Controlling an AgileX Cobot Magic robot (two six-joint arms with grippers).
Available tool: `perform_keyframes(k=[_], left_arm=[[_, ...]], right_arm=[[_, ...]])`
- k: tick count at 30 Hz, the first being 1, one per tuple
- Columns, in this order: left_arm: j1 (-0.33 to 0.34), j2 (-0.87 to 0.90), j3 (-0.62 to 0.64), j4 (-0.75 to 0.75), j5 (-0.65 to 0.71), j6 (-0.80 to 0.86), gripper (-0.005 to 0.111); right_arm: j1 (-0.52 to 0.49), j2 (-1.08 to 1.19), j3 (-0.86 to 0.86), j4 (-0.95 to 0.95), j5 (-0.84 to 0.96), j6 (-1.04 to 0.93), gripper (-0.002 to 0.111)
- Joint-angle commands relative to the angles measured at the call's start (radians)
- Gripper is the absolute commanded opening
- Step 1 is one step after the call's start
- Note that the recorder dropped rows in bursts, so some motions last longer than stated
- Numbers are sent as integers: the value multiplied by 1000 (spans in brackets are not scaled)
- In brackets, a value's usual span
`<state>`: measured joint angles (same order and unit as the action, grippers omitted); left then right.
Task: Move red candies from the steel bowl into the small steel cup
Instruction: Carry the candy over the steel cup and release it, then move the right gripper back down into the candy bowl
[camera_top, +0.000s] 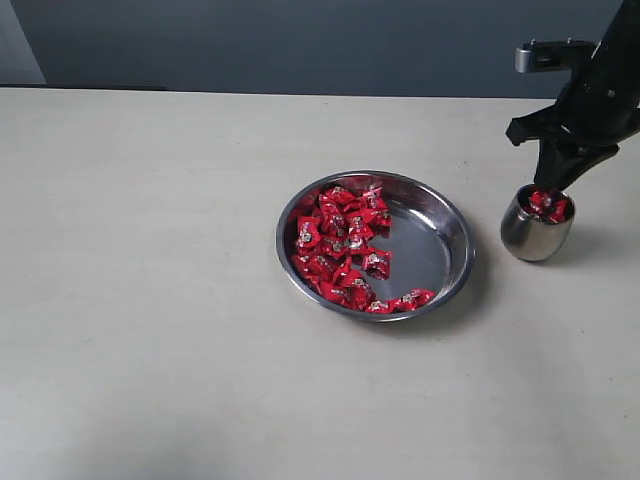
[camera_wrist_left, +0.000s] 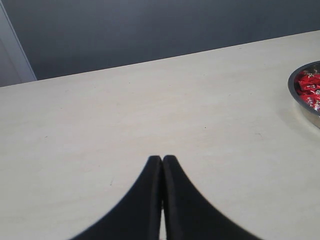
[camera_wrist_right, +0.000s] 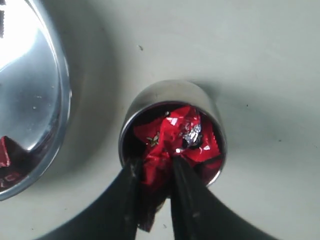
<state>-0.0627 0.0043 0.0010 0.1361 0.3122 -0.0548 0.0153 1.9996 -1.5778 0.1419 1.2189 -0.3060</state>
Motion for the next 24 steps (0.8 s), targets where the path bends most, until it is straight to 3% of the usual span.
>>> perform_keyframes(k=[1, 2, 5, 24], left_arm=[[-10, -4, -1, 0, -4, -6, 0], [-10, -4, -1, 0, -4, -6, 0], [-10, -4, -1, 0, -4, -6, 0], [-10, -4, -1, 0, -4, -6, 0]], right_arm=[[-6, 1, 7, -18, -5, 3, 12], [-6, 1, 7, -20, -5, 3, 21], [-6, 1, 7, -20, -10, 3, 28], [-6, -3, 7, 16, -137, 20, 28]])
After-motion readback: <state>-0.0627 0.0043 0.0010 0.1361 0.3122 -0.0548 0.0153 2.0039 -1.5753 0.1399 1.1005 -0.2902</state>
